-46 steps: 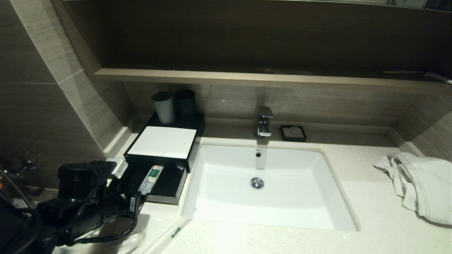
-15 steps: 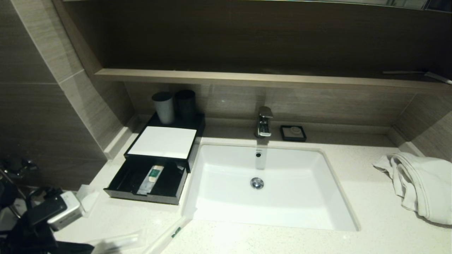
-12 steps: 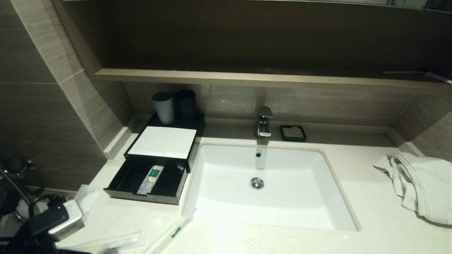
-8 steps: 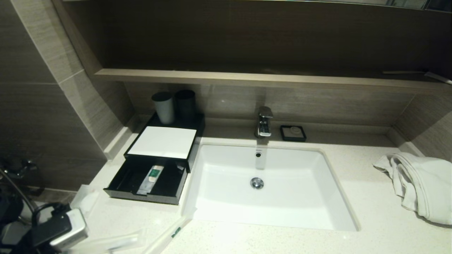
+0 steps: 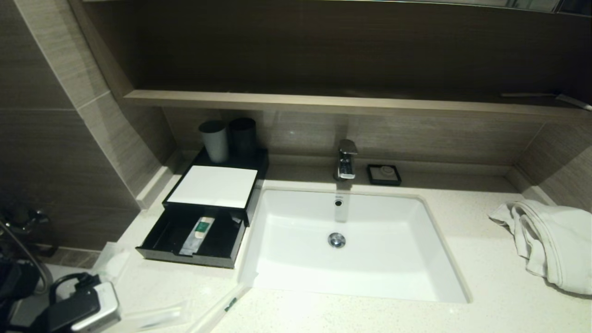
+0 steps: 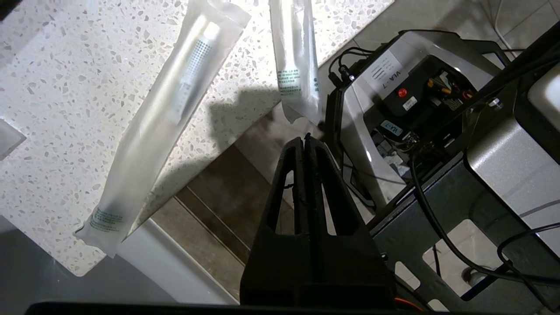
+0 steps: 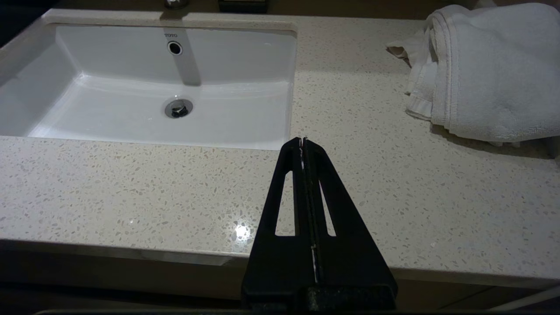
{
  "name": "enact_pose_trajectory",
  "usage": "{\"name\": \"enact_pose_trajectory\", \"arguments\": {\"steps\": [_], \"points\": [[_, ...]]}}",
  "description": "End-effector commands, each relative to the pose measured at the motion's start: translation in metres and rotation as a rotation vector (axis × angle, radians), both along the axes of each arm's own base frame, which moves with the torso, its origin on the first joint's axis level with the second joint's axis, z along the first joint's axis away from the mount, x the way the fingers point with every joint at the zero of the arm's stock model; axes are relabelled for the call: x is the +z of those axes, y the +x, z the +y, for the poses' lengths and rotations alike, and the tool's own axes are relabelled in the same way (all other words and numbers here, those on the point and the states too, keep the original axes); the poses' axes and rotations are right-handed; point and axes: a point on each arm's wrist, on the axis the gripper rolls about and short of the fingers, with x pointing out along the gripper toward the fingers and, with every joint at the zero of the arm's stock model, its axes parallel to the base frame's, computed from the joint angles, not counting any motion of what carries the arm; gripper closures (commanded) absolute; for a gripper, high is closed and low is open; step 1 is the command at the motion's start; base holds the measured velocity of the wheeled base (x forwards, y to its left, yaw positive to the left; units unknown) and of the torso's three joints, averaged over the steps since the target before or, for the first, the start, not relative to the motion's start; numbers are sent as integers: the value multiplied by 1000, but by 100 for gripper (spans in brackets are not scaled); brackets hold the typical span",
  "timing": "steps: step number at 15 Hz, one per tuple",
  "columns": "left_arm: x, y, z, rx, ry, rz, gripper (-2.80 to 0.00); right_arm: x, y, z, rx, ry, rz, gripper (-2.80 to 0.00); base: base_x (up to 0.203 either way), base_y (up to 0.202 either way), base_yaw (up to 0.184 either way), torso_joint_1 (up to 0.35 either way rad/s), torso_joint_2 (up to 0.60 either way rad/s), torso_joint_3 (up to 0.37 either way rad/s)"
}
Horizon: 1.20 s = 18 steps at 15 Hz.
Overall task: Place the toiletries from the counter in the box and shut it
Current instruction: Pick up the bathroom toiletry
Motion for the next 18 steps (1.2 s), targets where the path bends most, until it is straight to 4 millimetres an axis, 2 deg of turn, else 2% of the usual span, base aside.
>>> {"name": "enact_pose_trajectory", "arguments": {"steps": [1,4,8,11,13,18], "points": [[0,3,-1,-8,0,9,0,0,0,0,0,0,0,0,0,0,0,0,0,0],[9,15,-8,-53,2,28,0,0,0,0,0,0,0,0,0,0,0,0,0,0],[21,50,-23,-106,11,83,0,0,0,0,0,0,0,0,0,0,0,0,0,0],[32,65,-32,-126,45,178,0,0,0,0,0,0,0,0,0,0,0,0,0,0],[31,78,-39,-139,92,247,0,0,0,0,0,0,0,0,0,0,0,0,0,0],[34,80,-52,-180,204,274,0,0,0,0,0,0,0,0,0,0,0,0,0,0]]}}
